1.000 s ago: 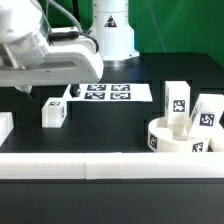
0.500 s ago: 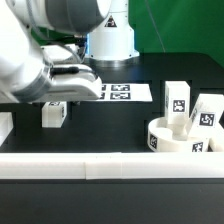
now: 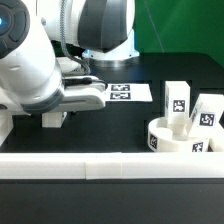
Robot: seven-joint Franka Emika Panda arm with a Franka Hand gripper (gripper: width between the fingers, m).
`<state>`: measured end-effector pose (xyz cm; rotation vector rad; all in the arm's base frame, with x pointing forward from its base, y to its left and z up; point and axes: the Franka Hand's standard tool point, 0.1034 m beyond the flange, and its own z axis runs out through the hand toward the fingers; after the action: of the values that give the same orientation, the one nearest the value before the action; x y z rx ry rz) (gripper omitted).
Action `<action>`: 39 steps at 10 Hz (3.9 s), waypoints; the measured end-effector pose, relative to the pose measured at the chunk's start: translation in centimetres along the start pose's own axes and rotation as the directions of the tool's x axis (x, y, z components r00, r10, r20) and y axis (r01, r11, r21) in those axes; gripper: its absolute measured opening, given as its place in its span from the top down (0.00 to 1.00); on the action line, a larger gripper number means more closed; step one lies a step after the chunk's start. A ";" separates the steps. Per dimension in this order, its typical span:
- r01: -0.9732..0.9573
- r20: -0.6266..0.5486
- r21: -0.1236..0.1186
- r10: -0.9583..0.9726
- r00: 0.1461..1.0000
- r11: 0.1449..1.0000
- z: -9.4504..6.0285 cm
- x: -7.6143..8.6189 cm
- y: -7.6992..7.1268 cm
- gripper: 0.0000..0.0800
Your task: Assemble stool
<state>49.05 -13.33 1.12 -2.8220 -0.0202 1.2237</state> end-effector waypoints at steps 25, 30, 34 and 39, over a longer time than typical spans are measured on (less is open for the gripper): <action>-0.194 0.127 0.051 0.186 0.974 0.980 -7.9 -2.5 -9.5 0.58; -0.220 -0.348 0.139 0.256 0.902 0.966 -10.1 -1.9 -14.5 0.58; -0.203 -0.596 0.196 0.281 0.752 0.959 -11.1 -1.3 -15.5 0.58; -0.141 -0.833 0.195 0.240 0.499 0.971 -13.6 -0.2 -17.7 0.58</action>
Offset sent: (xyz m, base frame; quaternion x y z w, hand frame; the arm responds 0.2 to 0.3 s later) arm -0.0022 -0.0041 -0.0037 0.0440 -0.0421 0.0698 0.9957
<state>59.10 3.62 11.68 -3.0311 0.4041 -0.3077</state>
